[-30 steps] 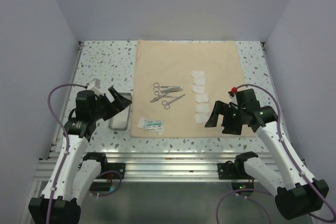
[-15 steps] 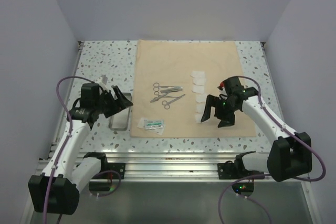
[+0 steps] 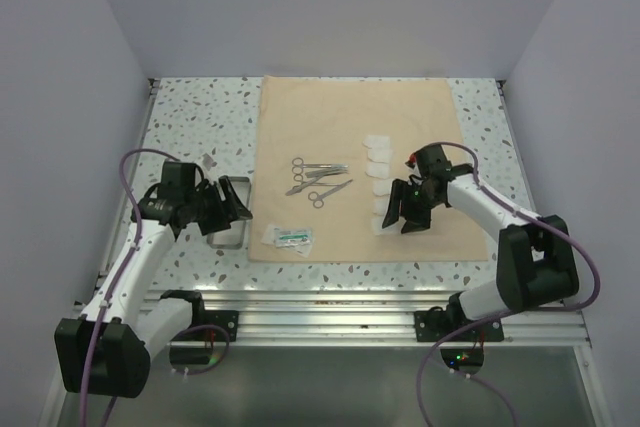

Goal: Prepare the surgical pack

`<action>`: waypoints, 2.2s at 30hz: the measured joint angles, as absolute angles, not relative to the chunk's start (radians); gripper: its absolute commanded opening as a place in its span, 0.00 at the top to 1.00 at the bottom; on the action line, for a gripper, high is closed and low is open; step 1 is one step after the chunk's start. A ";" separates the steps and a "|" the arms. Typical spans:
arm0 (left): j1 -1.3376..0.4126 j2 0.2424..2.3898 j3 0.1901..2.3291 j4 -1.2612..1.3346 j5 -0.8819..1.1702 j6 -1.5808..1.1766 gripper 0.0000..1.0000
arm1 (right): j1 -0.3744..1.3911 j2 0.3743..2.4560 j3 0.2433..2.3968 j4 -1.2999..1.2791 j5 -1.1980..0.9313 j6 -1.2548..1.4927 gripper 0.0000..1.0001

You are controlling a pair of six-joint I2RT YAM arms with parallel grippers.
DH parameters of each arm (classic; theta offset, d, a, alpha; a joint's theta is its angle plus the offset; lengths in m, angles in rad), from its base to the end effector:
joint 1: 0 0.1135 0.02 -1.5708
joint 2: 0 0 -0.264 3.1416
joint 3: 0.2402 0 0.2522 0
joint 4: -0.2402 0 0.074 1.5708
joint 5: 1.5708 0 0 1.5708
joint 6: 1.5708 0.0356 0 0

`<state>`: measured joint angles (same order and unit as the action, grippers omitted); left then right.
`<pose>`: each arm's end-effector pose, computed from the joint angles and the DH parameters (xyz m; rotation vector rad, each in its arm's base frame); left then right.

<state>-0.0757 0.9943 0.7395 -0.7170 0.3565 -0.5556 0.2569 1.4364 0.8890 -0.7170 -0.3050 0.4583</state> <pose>0.1873 -0.0267 0.2425 -0.4767 2.5560 -0.6935 0.2464 0.0758 0.1959 0.2236 2.8988 0.5756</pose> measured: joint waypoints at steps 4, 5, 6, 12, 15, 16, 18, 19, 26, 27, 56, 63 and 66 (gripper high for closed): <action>-0.084 0.994 0.738 -0.723 0.364 -0.554 0.31 | 0.257 1.511 0.889 -0.651 -0.303 0.447 0.43; -0.086 0.995 0.738 -0.723 0.364 -0.553 0.31 | 0.257 1.526 0.890 -0.642 -0.302 0.442 0.44; -0.088 0.995 0.738 -0.723 0.364 -0.552 0.31 | 0.257 1.544 0.892 -0.634 -0.297 0.435 0.44; -0.095 1.008 0.738 -0.720 0.373 -0.541 0.31 | 0.257 1.617 0.927 -0.611 -0.271 0.380 0.46; -0.095 1.016 0.737 -0.719 0.380 -0.538 0.31 | 0.257 1.629 0.949 -0.605 -0.267 0.357 0.48; -0.095 1.017 0.737 -0.719 0.381 -0.538 0.32 | 0.257 1.632 0.956 -0.602 -0.263 0.351 0.49; -0.095 1.021 0.736 -0.718 0.383 -0.538 0.32 | 0.257 1.637 0.962 -0.595 -0.257 0.345 0.49; -0.095 1.023 0.735 -0.715 0.385 -0.538 0.31 | 0.257 1.640 0.963 -0.590 -0.255 0.342 0.50; -0.095 1.035 0.721 -0.711 0.393 -0.538 0.32 | 0.266 1.675 0.968 -0.579 -0.245 0.328 0.51; -0.095 1.035 0.720 -0.710 0.394 -0.538 0.32 | 0.270 1.676 0.970 -0.580 -0.242 0.327 0.54; -0.095 1.050 0.704 -0.698 0.416 -0.538 0.32 | 0.314 1.610 1.150 -0.699 -0.201 0.307 1.00; -0.095 1.053 0.704 -0.697 0.420 -0.538 0.32 | 0.314 1.613 1.188 -0.708 -0.242 0.316 1.00; -0.095 1.055 0.704 -0.697 0.424 -0.538 0.32 | 0.314 1.613 1.189 -0.716 -0.274 0.325 1.00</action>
<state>-0.0952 1.0550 0.7044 -0.6971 0.4236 -0.5381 0.3141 1.6127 1.1889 -0.7158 -0.2745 0.3248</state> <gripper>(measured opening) 0.685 0.009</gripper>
